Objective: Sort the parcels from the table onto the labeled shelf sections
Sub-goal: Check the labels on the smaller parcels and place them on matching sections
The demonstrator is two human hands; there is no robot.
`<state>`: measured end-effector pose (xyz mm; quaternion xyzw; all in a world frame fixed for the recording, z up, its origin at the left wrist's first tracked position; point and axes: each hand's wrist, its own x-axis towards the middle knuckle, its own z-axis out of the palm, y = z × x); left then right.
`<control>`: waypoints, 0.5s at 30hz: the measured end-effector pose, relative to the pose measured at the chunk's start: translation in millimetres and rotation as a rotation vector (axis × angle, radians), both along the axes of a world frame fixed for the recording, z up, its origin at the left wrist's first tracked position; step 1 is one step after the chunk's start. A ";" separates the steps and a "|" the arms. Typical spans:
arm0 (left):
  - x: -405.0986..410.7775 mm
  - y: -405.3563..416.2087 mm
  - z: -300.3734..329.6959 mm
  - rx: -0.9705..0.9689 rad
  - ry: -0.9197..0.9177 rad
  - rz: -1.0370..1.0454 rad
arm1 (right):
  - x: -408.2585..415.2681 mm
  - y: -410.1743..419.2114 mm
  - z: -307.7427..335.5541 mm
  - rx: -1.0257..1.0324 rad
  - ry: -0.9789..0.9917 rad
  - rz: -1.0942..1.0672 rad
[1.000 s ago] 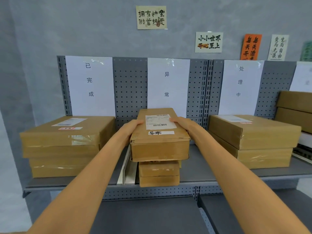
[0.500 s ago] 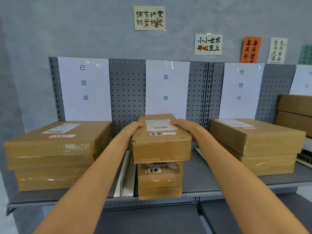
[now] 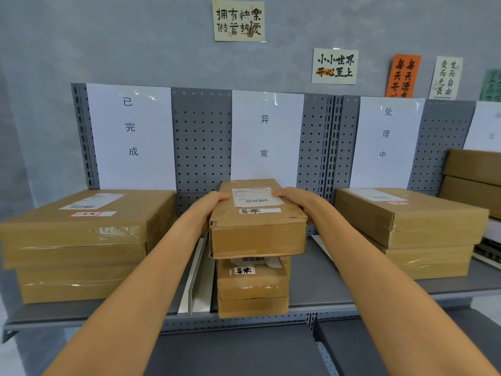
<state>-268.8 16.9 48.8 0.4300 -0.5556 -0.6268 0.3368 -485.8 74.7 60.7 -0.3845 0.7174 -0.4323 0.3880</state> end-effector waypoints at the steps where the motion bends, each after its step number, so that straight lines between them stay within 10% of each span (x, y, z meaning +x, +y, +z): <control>1: 0.4 -0.8 0.4 0.006 -0.004 -0.003 | -0.2 0.6 0.3 -0.008 -0.006 -0.005; 7: 0.5 0.8 9.6 -0.058 -0.038 0.053 | 8.1 13.6 7.9 -0.097 0.036 -0.075; 15: -2.4 10.0 30.9 -0.664 -0.475 0.196 | 19.3 28.0 31.6 -0.297 0.455 -0.019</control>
